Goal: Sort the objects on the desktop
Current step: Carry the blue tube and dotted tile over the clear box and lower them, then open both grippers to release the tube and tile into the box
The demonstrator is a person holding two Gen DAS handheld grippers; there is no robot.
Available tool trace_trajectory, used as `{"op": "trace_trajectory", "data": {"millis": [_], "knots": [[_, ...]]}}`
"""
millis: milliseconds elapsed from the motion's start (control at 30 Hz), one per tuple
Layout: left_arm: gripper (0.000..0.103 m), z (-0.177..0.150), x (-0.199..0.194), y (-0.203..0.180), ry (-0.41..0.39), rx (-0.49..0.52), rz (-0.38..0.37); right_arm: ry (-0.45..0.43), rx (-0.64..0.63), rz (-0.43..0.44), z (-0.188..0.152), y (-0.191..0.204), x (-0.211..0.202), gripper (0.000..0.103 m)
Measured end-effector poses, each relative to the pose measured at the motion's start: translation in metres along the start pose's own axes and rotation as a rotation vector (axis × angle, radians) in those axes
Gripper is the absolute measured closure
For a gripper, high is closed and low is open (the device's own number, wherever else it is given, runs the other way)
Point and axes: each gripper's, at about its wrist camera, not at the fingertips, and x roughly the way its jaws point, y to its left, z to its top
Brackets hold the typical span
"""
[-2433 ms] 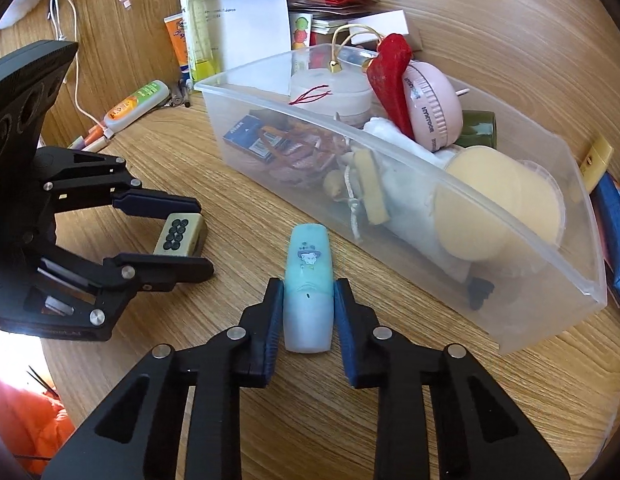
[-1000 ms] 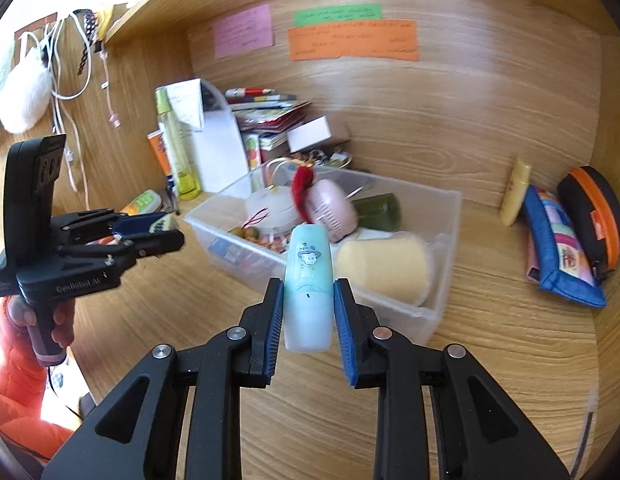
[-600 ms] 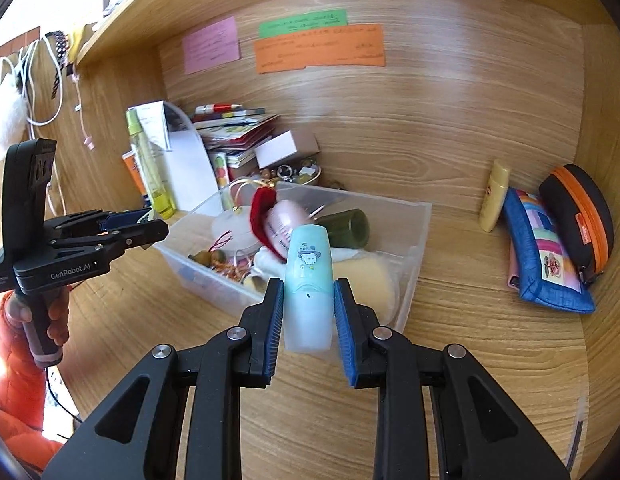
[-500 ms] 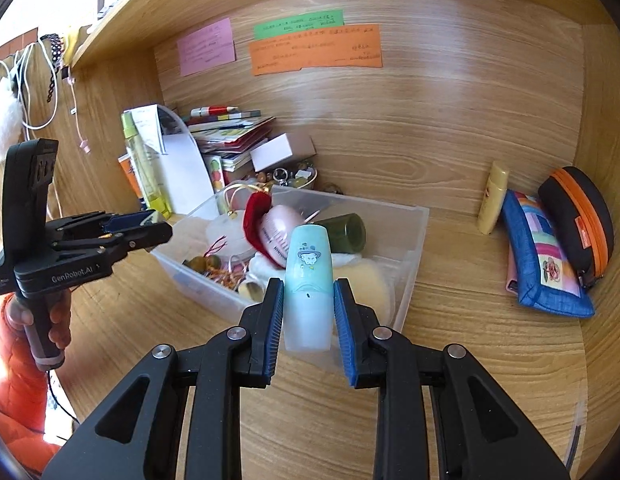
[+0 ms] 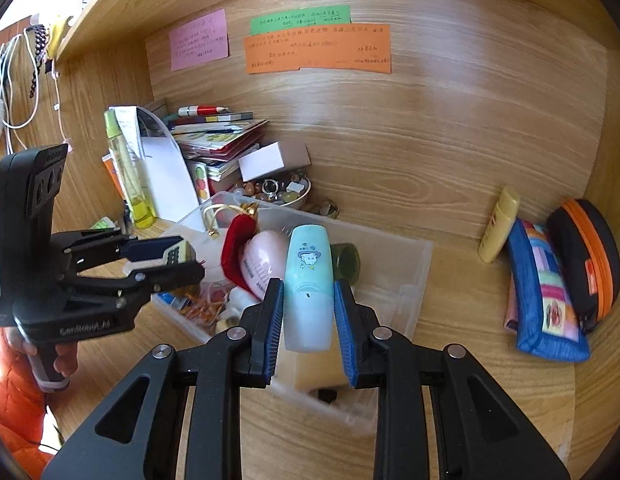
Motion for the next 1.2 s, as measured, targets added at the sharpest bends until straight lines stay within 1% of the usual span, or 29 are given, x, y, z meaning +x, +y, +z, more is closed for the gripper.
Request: {"op": "trace_trajectory", "data": {"millis": [167,233,300,400,500,633,833,867,900,933,1000,1067,1100,1133,1200], "knots": [[0.064,0.001,0.009,0.005,0.008,-0.015,0.009,0.026,0.037,-0.01,0.008,-0.007,0.02,0.08],[0.064,0.002,0.012,0.008,0.013,-0.026,0.012,0.029,0.05,0.001,0.008,-0.007,0.025,0.08],[0.064,0.003,0.015,0.009,0.017,-0.032,0.02,0.04,0.051,0.003,0.008,-0.006,0.033,0.08],[0.064,0.003,0.02,0.011,0.026,-0.043,0.013,0.058,0.053,0.012,0.005,-0.007,0.04,0.08],[0.064,0.003,0.023,0.007,0.028,-0.033,0.012,0.068,0.053,0.012,0.003,-0.008,0.045,0.08],[0.064,0.003,0.024,0.002,0.021,-0.012,0.024,0.061,0.044,-0.004,0.002,-0.006,0.046,0.08],[0.064,0.003,0.022,0.003,0.018,-0.015,0.035,0.037,0.012,-0.024,0.003,-0.001,0.041,0.08],[0.063,0.003,0.022,0.003,0.016,-0.016,0.04,0.037,0.013,-0.025,0.003,-0.002,0.041,0.079],[0.061,0.003,0.021,0.003,0.013,-0.017,0.046,0.037,0.018,-0.025,0.003,-0.003,0.041,0.076],[0.057,0.003,0.019,0.003,0.008,-0.014,0.053,0.038,0.022,-0.026,0.003,-0.003,0.041,0.072],[0.052,0.002,0.015,0.003,-0.003,-0.01,0.071,0.039,0.026,-0.027,0.003,-0.005,0.04,0.071],[0.05,0.002,0.011,0.003,-0.014,-0.003,0.085,0.035,0.023,-0.023,0.004,-0.004,0.038,0.07],[0.047,0.002,0.009,0.003,-0.018,-0.004,0.088,0.033,0.019,-0.026,0.004,-0.003,0.036,0.067],[0.045,0.002,0.008,0.004,-0.022,-0.004,0.092,0.028,0.01,-0.033,0.005,-0.001,0.034,0.062],[0.037,0.002,0.004,0.003,-0.034,0.003,0.115,0.018,-0.007,-0.048,0.005,0.004,0.03,0.054]]}}
